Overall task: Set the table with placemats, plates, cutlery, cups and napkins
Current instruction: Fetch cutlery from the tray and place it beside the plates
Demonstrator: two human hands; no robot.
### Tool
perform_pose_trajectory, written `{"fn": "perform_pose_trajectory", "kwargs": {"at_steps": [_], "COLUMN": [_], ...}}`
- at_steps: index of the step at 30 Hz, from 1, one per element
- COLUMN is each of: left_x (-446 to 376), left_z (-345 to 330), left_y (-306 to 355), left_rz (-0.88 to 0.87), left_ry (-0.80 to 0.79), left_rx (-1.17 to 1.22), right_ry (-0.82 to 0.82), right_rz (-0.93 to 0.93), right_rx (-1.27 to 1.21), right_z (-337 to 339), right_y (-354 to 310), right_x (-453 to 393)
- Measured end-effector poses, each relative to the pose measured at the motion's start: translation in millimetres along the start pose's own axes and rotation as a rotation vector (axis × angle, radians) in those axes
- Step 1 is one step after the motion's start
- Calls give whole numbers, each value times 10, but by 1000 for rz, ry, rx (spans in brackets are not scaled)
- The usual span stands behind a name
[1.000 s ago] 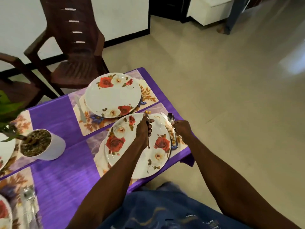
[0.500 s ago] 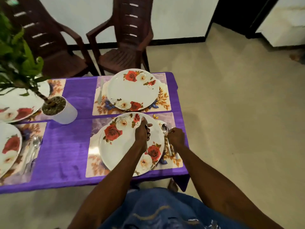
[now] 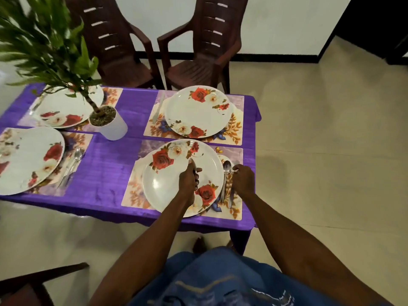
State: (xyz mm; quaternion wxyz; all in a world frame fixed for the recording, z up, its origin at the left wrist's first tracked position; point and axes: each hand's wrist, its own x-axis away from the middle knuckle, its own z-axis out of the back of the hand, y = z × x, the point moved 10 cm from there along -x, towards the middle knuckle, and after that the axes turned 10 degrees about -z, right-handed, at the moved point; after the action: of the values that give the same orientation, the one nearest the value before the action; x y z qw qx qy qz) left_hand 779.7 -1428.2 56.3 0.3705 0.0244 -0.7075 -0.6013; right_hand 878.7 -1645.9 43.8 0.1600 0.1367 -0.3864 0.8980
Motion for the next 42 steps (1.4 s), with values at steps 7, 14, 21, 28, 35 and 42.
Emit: {"fn": "perform_pose_trajectory", "kwargs": {"at_steps": [7,14,21,28,35,42], "left_x": [-15,-42,-58,-40,92,318], "left_z": [-75,-128,-151,-222,-578,-1325], "left_y": [-34,-27,-40,-72,-127,-102], "left_rz": [-1,-7,-20,1,76,57], "left_ry": [-23,-34,-48,-76,-188,-327], "left_rx": [-10,-39,-42,-18,51,118], "right_ry": [-69,-71,-95,-100,29,103], "right_rz": [271,314,271,192,60,-130], "right_rx": [298,313,271,219,-23,-214], "right_z": [-17,14,28,58,270,754], "right_y": [67,-9,9,23,224,488], "right_x": [121,179,140,163,265,63]}}
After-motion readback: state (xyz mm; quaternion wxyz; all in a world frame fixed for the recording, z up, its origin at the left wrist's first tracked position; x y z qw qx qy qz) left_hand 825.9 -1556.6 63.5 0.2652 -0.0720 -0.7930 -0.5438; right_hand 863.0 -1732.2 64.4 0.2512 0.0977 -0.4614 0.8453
